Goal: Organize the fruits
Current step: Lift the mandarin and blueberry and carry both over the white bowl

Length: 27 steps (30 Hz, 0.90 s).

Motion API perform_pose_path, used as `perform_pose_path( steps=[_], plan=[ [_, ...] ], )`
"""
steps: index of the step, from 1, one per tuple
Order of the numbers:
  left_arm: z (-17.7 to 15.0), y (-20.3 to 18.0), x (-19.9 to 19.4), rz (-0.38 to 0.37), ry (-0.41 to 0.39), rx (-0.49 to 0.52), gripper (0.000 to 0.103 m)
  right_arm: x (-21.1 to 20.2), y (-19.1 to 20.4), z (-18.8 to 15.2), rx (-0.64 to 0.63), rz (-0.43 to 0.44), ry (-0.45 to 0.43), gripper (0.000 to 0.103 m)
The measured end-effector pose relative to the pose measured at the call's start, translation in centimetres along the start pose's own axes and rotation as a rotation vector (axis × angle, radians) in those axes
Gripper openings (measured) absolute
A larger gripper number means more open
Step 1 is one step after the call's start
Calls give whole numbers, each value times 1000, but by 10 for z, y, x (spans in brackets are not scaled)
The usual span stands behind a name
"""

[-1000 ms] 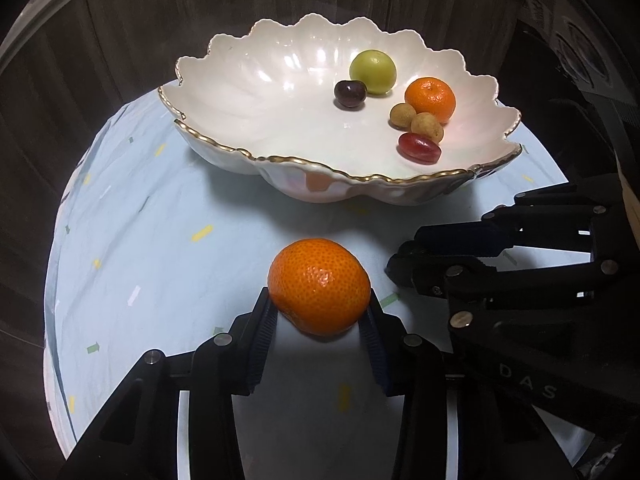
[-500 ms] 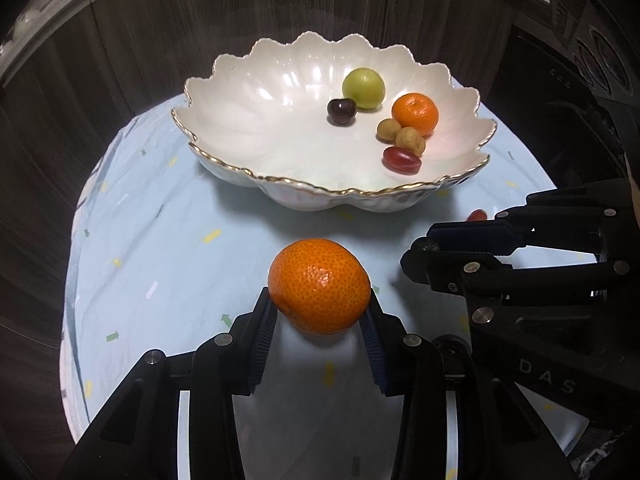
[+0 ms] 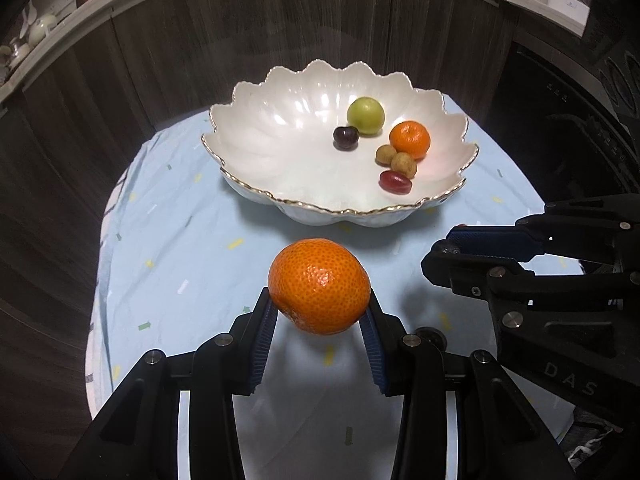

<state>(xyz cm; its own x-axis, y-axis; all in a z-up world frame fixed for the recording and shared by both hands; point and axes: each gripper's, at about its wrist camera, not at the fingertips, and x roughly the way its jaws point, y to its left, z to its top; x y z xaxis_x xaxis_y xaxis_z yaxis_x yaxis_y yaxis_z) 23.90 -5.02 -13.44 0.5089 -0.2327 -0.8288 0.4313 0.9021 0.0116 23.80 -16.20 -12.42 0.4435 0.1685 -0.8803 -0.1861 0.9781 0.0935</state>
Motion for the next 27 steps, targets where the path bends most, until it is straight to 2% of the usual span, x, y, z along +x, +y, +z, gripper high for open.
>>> perform_pose_path(
  steps=[14,27],
  plan=[
    [17,-5,-30,15,-56,-2,41,-34,-2,3,12,-15,-62,21],
    [38,-5,-38,31,-76,-3,41,-53,-13,17,26,-46,-118,21]
  ],
)
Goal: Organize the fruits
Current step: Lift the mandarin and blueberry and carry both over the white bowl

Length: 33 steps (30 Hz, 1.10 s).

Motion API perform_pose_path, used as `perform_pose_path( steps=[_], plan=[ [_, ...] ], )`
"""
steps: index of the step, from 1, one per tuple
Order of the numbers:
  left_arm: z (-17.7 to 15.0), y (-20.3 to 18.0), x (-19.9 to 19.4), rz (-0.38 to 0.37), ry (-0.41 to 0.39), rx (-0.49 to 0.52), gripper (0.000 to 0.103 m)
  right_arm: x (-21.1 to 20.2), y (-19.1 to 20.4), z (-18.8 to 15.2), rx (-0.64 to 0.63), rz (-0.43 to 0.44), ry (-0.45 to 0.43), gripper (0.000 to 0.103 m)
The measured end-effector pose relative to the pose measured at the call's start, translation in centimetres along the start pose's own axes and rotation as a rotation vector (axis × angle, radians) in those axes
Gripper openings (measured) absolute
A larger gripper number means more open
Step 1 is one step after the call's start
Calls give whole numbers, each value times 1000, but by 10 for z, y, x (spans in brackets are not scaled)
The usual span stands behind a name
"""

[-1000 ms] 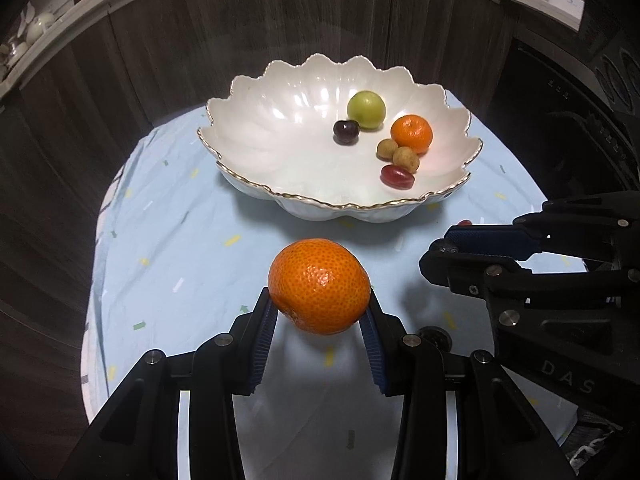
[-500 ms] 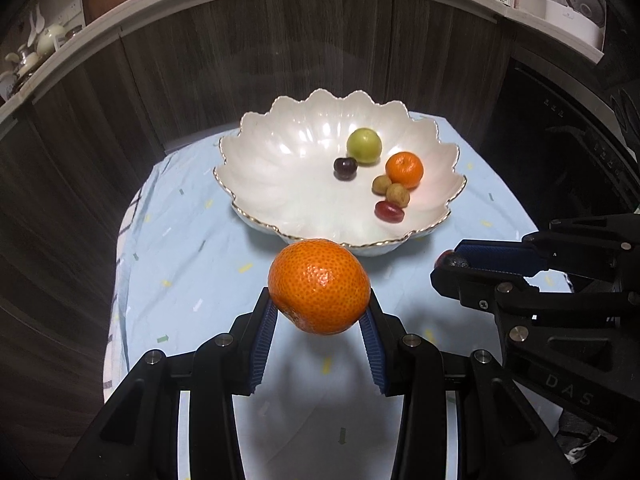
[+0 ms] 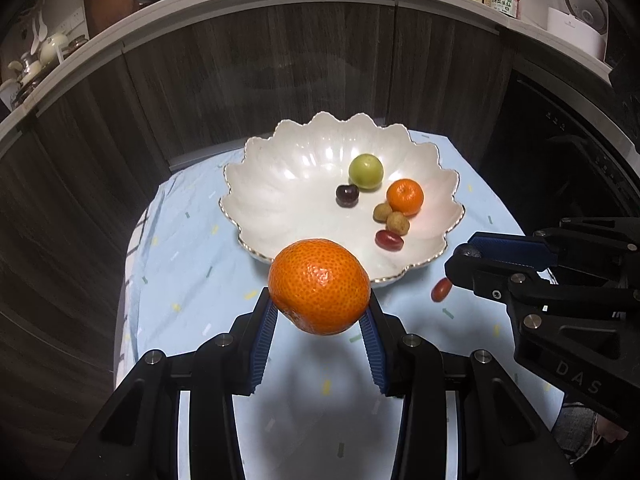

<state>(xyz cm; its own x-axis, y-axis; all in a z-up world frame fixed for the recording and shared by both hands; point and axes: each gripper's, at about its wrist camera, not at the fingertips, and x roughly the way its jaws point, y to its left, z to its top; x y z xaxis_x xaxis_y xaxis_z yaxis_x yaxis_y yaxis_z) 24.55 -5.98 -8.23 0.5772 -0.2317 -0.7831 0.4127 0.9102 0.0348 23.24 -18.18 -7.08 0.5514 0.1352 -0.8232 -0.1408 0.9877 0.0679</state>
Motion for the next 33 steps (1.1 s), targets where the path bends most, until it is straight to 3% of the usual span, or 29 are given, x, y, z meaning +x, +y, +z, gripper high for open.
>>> perform_pose_path(
  steps=[19,33],
  plan=[
    [31,11,21,18,-13,-23,41,11,-23,25,43,-48,-36,22],
    [51,29,54,30,2,-48,41,42,-37,47,65,-61,-23,22]
  ],
)
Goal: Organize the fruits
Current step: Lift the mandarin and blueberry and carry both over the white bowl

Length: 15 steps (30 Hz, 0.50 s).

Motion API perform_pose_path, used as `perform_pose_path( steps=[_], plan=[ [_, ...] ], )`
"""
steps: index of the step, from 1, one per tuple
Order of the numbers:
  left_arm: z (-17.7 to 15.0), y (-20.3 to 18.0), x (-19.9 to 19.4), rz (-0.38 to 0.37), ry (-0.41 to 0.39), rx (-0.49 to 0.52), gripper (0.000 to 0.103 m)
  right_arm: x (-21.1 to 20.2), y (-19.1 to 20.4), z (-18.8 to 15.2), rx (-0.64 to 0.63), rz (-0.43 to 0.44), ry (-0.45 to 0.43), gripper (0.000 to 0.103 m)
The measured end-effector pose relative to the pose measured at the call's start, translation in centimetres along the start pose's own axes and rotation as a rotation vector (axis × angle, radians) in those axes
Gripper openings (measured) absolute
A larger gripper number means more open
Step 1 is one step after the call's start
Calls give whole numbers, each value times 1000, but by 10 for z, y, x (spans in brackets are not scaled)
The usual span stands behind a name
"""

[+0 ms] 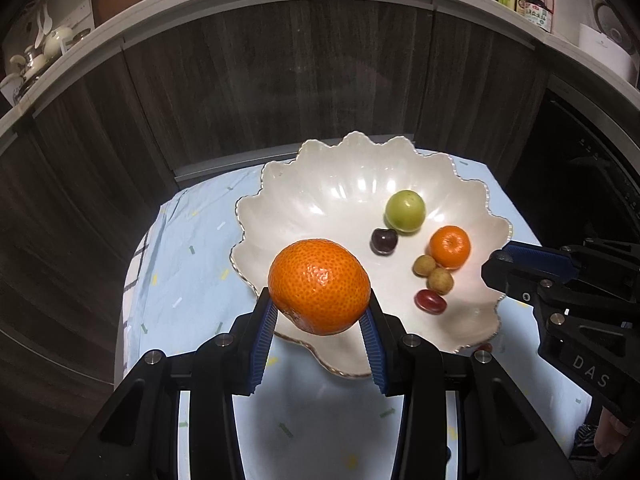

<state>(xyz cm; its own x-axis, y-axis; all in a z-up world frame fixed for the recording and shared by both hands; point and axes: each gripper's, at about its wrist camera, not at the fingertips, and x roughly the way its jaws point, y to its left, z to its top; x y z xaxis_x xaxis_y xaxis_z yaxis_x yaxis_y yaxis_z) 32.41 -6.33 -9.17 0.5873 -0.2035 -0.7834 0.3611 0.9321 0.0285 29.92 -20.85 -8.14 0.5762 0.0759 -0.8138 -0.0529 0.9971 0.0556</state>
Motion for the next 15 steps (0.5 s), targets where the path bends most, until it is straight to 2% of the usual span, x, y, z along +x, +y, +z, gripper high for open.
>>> perform_pose_path(
  steps=[15],
  plan=[
    [3,21,42,-4,53,-10,41,44,10,4,15,44,60,22]
  ],
)
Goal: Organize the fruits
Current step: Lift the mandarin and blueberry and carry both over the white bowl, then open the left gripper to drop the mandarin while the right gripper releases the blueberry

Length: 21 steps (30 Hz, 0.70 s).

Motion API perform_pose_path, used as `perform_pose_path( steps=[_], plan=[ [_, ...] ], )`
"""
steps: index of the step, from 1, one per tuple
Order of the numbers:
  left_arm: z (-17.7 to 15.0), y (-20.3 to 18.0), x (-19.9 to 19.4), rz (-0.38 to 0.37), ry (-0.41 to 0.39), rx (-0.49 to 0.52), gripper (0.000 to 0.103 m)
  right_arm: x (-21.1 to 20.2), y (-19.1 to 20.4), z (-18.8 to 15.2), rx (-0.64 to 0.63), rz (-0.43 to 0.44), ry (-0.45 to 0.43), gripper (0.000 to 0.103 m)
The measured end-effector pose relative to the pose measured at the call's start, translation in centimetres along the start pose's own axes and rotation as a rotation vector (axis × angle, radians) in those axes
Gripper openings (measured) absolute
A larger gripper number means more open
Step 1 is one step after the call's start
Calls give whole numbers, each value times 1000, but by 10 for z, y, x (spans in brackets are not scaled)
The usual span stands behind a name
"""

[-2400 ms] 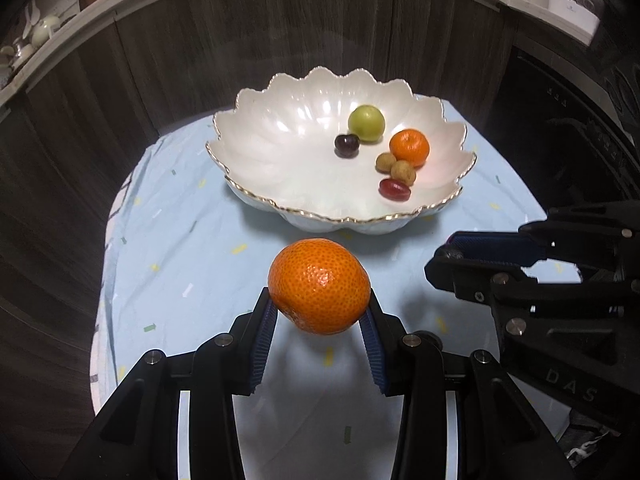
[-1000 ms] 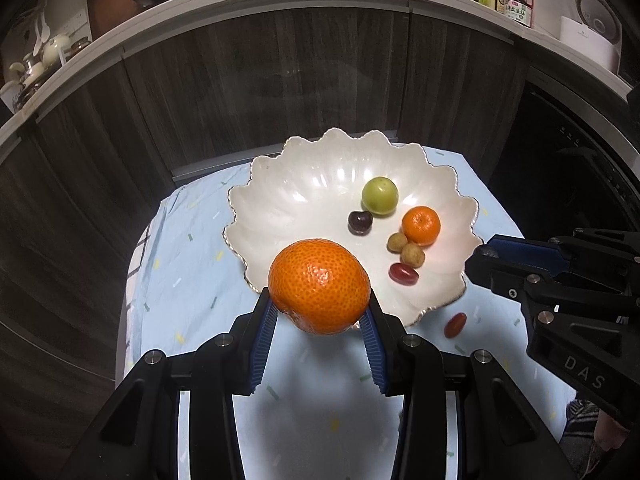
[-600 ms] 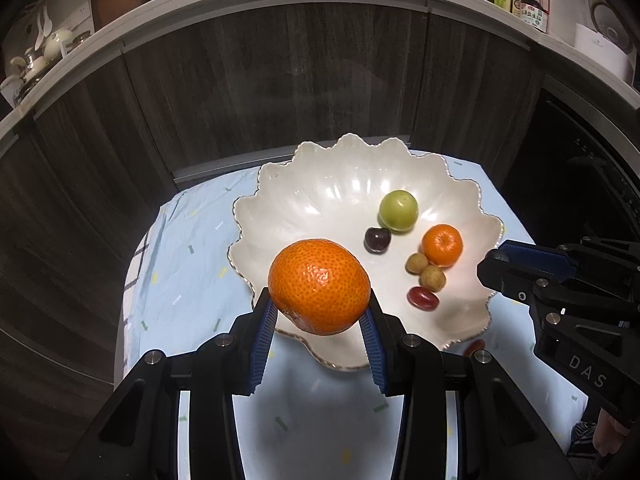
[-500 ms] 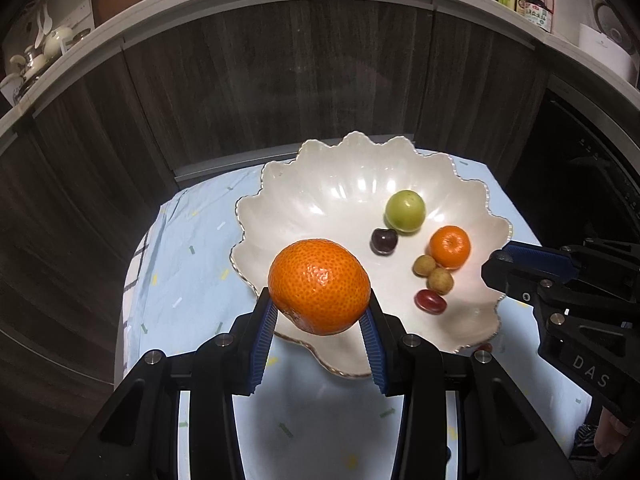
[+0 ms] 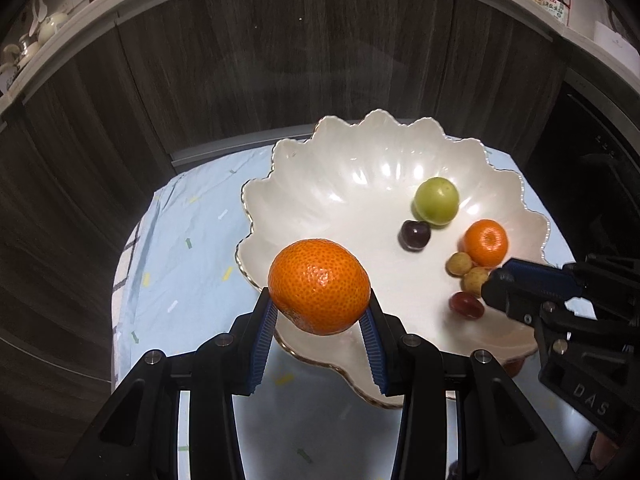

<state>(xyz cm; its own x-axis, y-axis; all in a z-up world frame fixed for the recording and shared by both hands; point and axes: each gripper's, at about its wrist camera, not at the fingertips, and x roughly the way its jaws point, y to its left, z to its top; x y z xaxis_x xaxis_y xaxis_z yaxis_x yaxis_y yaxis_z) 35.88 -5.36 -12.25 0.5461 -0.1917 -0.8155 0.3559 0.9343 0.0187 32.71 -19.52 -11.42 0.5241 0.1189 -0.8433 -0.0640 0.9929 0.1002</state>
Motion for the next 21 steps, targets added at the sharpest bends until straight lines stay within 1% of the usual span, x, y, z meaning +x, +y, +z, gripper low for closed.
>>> perform_pose_path(
  steps=[7,11,12,13,14,15,16,17,18,19,20,21],
  plan=[
    [0,5,13,-23,25,-10,42,15,2,0,2,26,32,22],
    [-1,5,13,-27,17,-3,44,17,1,1,5,19,30,22],
    [-1,5,12,-24,13,-1,47,17,1,1,5,20,30,22],
    [-1,4,11,-18,8,1,54,16,1,1,4,18,30,24],
    [-1,4,9,-12,1,3,58,16,2,1,2,16,30,30],
    [0,5,7,-8,-6,3,62,15,2,0,2,14,27,34],
    [0,5,5,-3,-14,4,62,14,2,0,2,10,24,41],
    [1,5,4,-1,-16,6,62,12,2,0,2,3,17,45],
    [2,5,3,1,-18,8,62,11,2,1,2,-1,13,47],
    [2,5,2,5,-22,11,64,10,1,1,4,-6,7,53],
    [3,5,0,14,-27,13,67,8,1,2,6,-13,1,60],
    [3,5,-2,21,-32,14,72,6,0,2,8,-25,-8,62]
  ],
)
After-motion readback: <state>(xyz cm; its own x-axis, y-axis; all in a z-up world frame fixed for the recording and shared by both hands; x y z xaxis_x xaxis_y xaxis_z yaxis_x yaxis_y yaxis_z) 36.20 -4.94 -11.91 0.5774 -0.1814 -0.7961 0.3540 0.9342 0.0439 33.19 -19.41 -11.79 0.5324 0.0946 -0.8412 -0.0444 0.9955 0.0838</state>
